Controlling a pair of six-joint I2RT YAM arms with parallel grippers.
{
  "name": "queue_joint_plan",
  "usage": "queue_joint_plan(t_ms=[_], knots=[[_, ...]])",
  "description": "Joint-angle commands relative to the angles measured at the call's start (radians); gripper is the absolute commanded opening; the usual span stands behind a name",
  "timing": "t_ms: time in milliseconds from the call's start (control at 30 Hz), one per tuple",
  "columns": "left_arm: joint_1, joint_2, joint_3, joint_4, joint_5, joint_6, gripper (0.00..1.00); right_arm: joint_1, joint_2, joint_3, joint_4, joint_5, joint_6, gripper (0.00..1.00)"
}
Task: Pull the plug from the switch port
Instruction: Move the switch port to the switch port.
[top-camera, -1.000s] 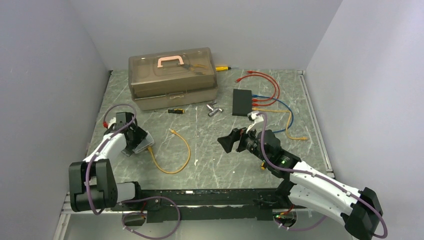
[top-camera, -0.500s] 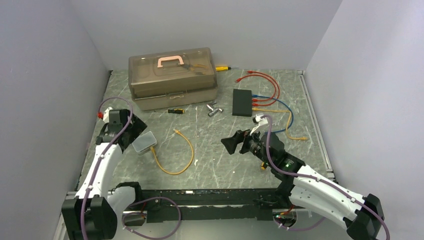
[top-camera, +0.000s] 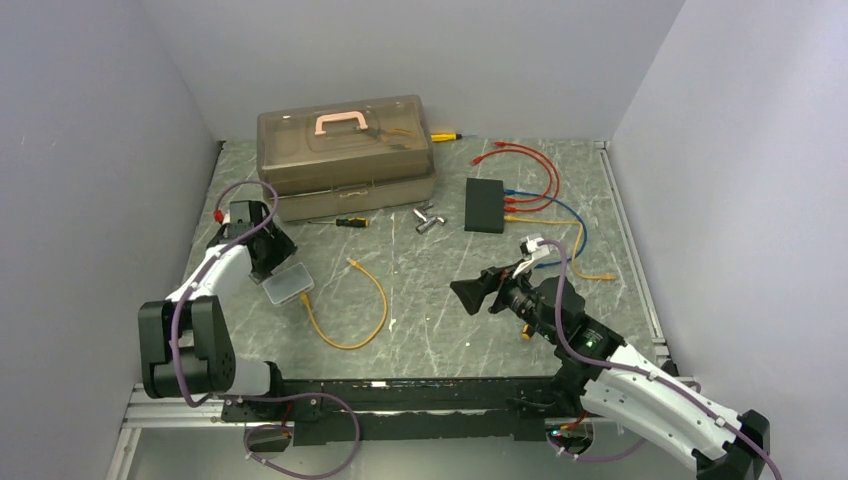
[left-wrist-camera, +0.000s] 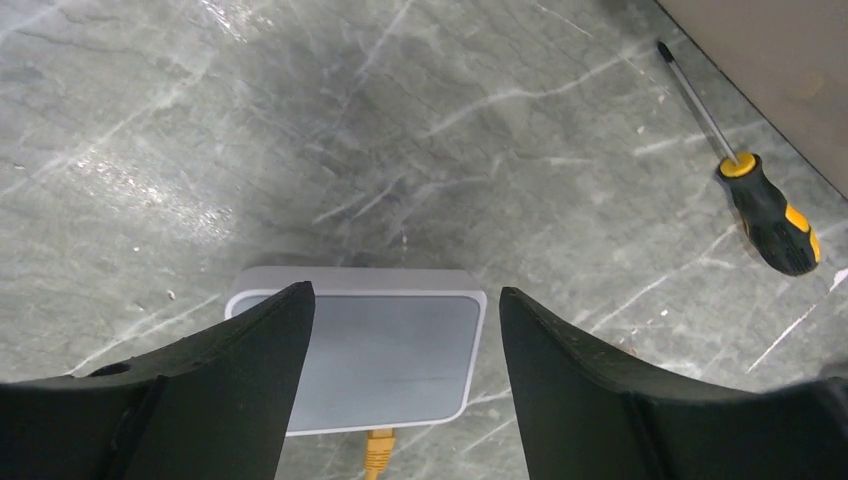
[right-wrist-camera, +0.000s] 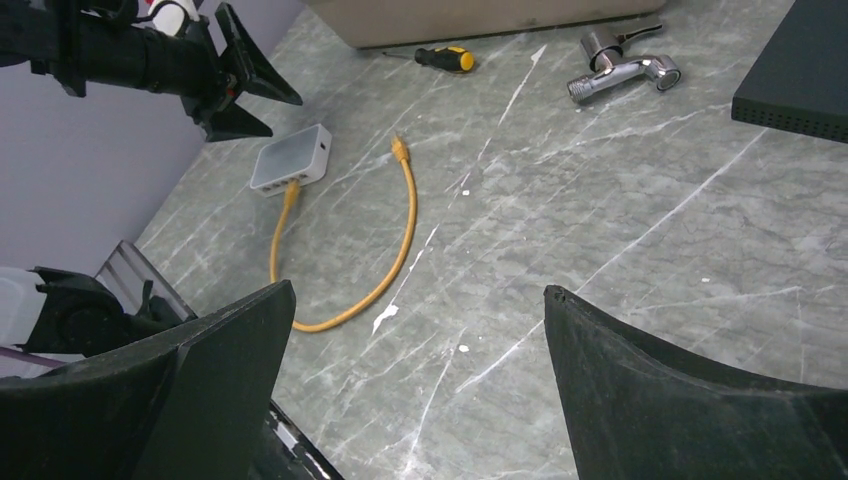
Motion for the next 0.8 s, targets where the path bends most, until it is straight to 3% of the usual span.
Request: queue_joint_plan(t_ms=[0, 367, 767], knots=[[0.038, 0.009, -0.008, 0.061, 0.010, -0.002, 0.73, 0.004, -0.035, -0.018, 0.007, -0.008, -0.013, 0.97], [0.040, 0.004, -0.152, 0.149, 0.061, -0.057, 0.69, 0.005, 0.025, -0.008, 0.044, -0.032, 0.001, 0.97], [-0.138, -0.167, -0.354, 0.246, 0.106, -0.260, 0.69, 0.004, 0.097, 0.008, 0.071, -0.040, 0.015, 0.97]])
